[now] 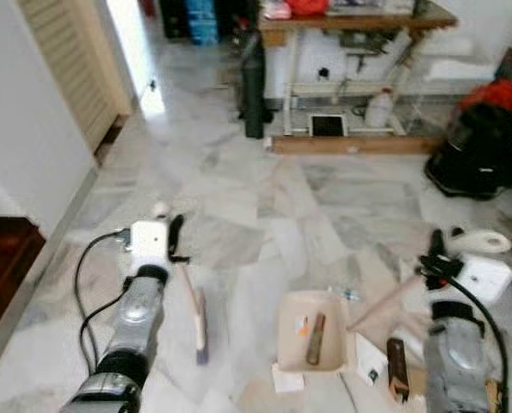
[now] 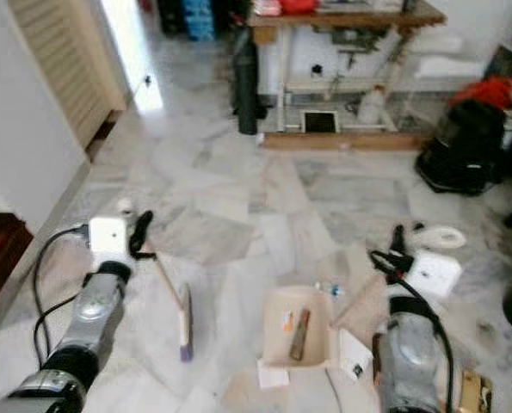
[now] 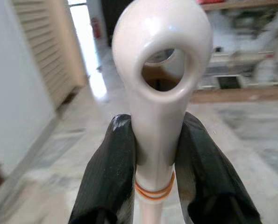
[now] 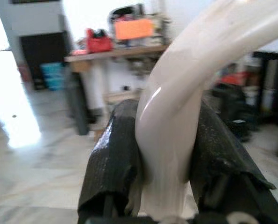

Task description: Sweep floor

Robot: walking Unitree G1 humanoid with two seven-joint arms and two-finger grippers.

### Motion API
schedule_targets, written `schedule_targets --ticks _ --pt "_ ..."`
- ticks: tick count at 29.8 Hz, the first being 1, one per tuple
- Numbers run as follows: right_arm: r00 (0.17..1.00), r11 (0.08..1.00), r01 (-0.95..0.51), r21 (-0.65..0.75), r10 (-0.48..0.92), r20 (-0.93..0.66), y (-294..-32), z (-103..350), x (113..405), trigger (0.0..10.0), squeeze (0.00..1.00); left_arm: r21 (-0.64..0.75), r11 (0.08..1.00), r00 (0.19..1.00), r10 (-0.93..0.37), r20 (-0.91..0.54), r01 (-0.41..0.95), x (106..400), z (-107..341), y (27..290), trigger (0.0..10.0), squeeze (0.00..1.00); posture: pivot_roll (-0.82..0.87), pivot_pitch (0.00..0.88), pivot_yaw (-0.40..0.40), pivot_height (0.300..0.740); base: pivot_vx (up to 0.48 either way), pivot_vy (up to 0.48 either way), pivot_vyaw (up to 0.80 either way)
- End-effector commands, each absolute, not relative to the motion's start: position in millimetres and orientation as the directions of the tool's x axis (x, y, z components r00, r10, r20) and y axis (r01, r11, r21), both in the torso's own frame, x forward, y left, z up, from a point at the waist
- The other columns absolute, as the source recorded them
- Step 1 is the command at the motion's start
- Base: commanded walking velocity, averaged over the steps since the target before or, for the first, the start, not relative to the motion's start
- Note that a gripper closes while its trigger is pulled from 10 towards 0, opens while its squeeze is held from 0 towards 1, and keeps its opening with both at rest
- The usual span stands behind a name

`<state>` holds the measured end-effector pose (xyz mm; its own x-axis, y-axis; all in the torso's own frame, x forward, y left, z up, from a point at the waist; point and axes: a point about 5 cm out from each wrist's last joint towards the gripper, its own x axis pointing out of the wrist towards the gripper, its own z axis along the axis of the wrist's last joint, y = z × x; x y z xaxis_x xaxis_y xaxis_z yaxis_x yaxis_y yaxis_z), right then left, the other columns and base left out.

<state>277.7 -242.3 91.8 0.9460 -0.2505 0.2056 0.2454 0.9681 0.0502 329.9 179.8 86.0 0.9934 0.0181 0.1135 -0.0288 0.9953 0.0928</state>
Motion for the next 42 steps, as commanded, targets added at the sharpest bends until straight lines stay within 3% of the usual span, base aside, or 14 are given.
schedule_targets --ticks 1,42 --pt "0.937 0.968 0.239 0.075 -0.25 0.245 -239.2 101.2 282.1 10.0 0.0 0.1 0.995 0.985 0.009 0.17 -0.027 334.4 98.3 177.6 10.0 0.0 -0.12 0.0 0.034 0.74 0.0 0.0 0.78" --pt "0.943 0.969 0.222 0.108 -0.241 0.227 -224.2 91.3 277.6 10.0 0.0 0.118 0.993 0.987 -0.044 0.156 0.026 329.8 94.8 171.2 10.0 0.0 -0.12 0.0 0.065 0.74 0.0 0.0 0.78"
